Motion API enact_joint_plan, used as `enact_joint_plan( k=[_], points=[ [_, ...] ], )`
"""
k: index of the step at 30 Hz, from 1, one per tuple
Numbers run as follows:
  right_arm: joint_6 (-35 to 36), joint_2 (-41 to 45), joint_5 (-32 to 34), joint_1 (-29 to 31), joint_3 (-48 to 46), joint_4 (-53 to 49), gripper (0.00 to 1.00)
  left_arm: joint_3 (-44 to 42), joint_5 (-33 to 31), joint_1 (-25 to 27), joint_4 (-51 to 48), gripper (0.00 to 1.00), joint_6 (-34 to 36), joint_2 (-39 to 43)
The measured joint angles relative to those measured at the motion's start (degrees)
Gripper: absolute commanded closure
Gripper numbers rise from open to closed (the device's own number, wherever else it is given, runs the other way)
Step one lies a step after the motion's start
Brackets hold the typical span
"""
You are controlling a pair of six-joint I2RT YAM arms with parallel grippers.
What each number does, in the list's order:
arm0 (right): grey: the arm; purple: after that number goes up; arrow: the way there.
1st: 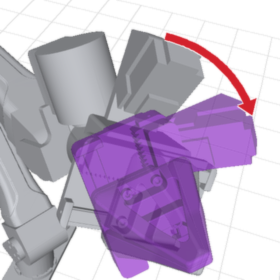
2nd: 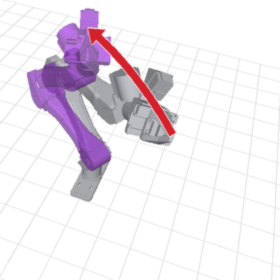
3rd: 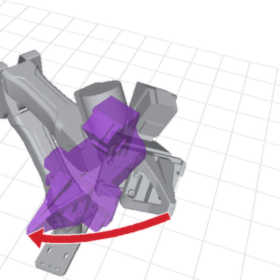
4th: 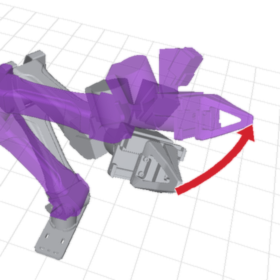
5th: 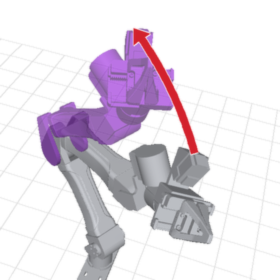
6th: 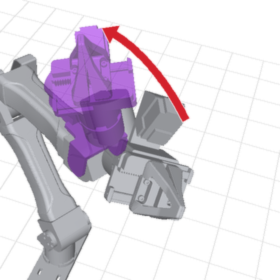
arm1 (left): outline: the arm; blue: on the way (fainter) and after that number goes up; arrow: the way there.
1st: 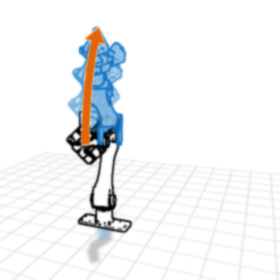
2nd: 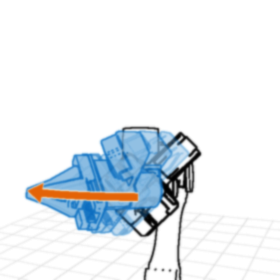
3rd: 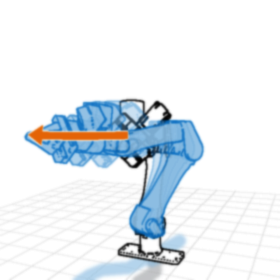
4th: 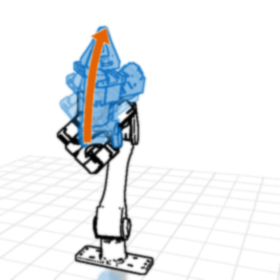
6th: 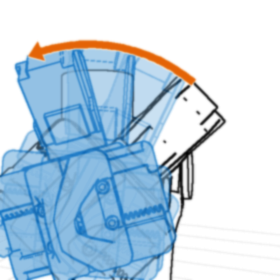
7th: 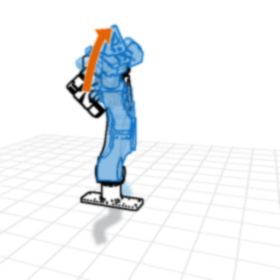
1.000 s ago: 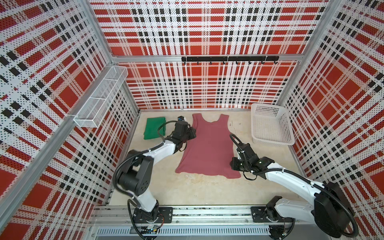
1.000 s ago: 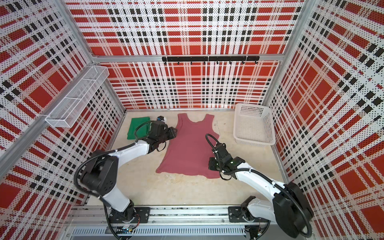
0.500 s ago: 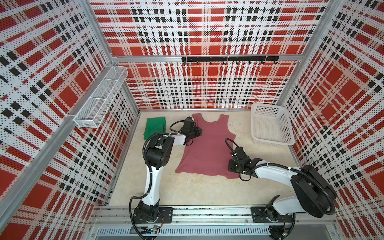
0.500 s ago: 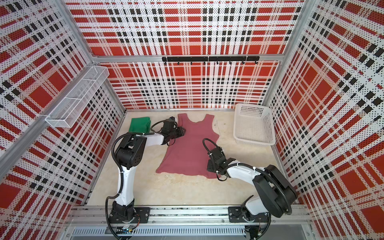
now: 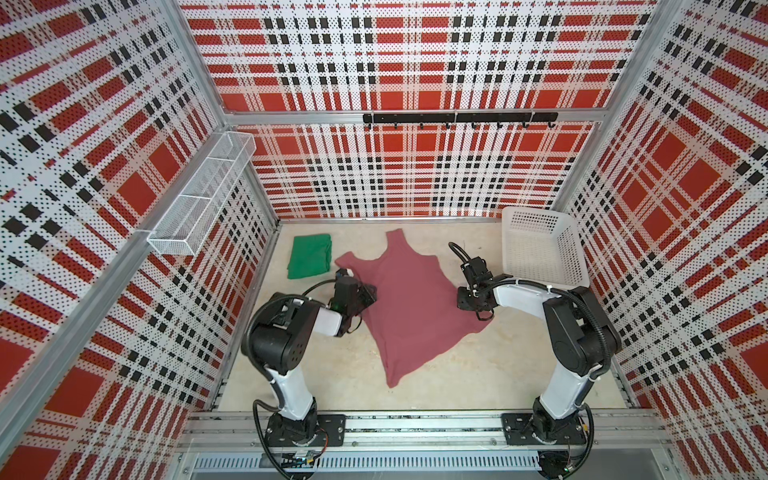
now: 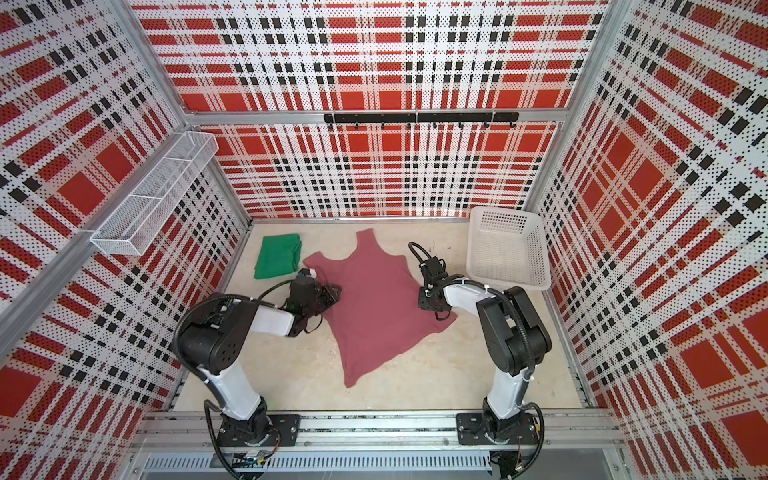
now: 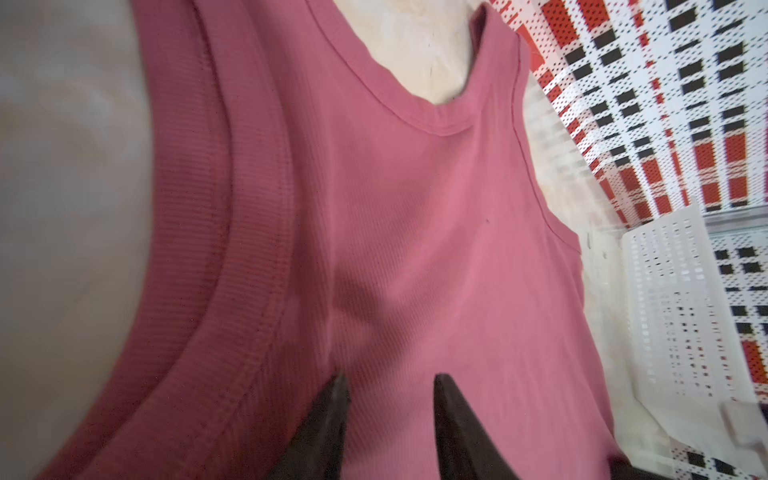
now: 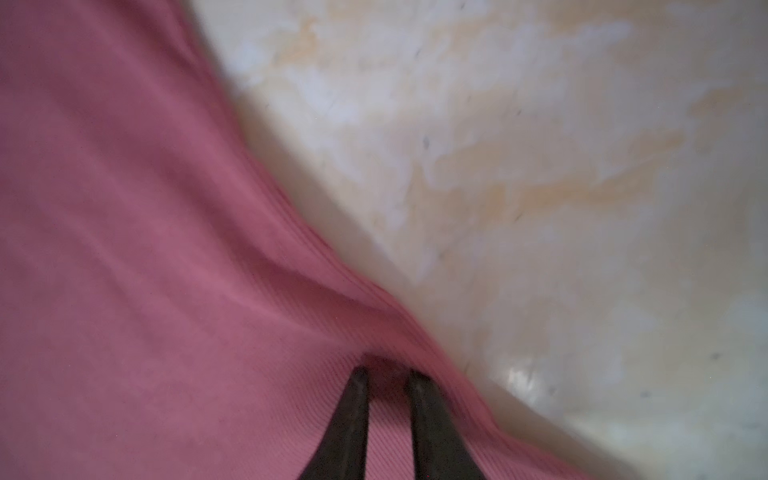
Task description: Fold and stack the tank tops
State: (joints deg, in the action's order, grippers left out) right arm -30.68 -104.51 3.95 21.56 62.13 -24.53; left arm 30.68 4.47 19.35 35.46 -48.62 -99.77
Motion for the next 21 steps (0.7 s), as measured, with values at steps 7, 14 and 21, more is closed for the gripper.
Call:
enact_joint_plan(
  k=[7,14,21],
  points=[
    [4.02,1.73,3.96,-2.34,6.19,-8.15,0.66,-4.20,-6.45,7.54,-7.58,0.46,-2.36,12.81],
    [-1.03,16.00,2.19,6.99,-1.64,-8.68,0.69,12.52,-9.62,5.53,-17.62,0.44,5.53,14.51],
    [-9.81,16.83,-2.54,9.20,-14.99,-4.72,0.73,23.91,-5.14,2.25,-18.21,0.45,10.14,-2.69]
  ],
)
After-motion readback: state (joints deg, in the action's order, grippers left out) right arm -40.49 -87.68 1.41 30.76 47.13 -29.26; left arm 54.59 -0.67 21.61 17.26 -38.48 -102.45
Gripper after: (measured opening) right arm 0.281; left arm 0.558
